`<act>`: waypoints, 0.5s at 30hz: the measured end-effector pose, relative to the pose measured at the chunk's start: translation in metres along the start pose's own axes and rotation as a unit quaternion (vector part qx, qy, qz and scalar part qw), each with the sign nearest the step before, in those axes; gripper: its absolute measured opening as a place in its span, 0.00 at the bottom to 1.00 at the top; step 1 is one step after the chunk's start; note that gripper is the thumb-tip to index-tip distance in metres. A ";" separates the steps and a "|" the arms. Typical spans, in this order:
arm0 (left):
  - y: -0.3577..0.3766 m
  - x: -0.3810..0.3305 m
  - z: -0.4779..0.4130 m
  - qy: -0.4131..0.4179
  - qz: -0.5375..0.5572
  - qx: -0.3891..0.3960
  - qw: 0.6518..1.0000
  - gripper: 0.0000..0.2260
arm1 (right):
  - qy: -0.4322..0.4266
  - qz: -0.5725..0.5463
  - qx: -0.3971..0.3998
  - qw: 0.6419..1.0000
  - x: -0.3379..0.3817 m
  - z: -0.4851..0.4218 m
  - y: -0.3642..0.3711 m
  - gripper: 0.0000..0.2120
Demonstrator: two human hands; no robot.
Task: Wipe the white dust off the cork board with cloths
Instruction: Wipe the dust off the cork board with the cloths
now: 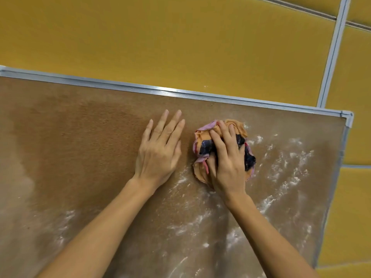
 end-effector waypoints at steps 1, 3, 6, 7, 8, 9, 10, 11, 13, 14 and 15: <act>0.006 0.000 -0.002 -0.006 -0.012 0.000 1.000 0.22 | 0.011 0.006 0.003 1.000 -0.012 -0.004 0.000 0.24; 0.015 0.003 -0.002 -0.016 -0.042 0.001 0.999 0.22 | 0.021 0.016 0.002 1.000 -0.027 -0.011 0.004 0.25; 0.025 0.007 0.001 -0.015 -0.070 -0.001 0.997 0.22 | 0.006 0.015 0.004 1.000 -0.014 0.000 0.023 0.26; 0.025 0.007 0.002 -0.014 -0.078 -0.004 0.997 0.21 | -0.017 0.015 0.012 1.000 -0.004 0.010 0.031 0.26; 0.024 0.005 0.002 -0.014 -0.082 -0.008 0.997 0.21 | -0.046 0.016 0.025 0.998 0.006 0.025 0.034 0.25; 0.023 0.004 0.002 -0.012 -0.083 -0.012 0.996 0.21 | -0.076 0.021 0.039 0.996 0.011 0.040 0.036 0.24; 0.022 0.003 0.003 -0.013 -0.084 -0.013 0.996 0.21 | -0.105 0.027 0.051 0.993 0.010 0.053 0.036 0.23; 0.021 0.003 0.004 -0.015 -0.085 -0.014 0.996 0.21 | -0.124 0.034 0.060 0.990 0.004 0.061 0.031 0.23; 0.021 0.002 0.005 -0.018 -0.086 -0.015 0.996 0.21 | -0.102 0.048 0.049 0.992 -0.023 0.053 0.018 0.25; 0.021 0.002 0.005 -0.018 -0.082 -0.013 0.996 0.21 | -0.062 0.051 0.029 0.996 -0.039 0.039 0.011 0.26; 0.022 0.002 0.005 -0.017 -0.077 -0.011 0.997 0.21 | -0.011 0.048 0.005 0.999 -0.056 0.022 0.003 0.26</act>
Point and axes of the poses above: each hand's wrist, its own z-axis away from the middle knuckle, its own y-axis out of the palm, x = y × z, the point moved 10 cm from there along -z, towards the middle knuckle, and after that the axes turned 2 degrees about y, right-handed, at the moved point
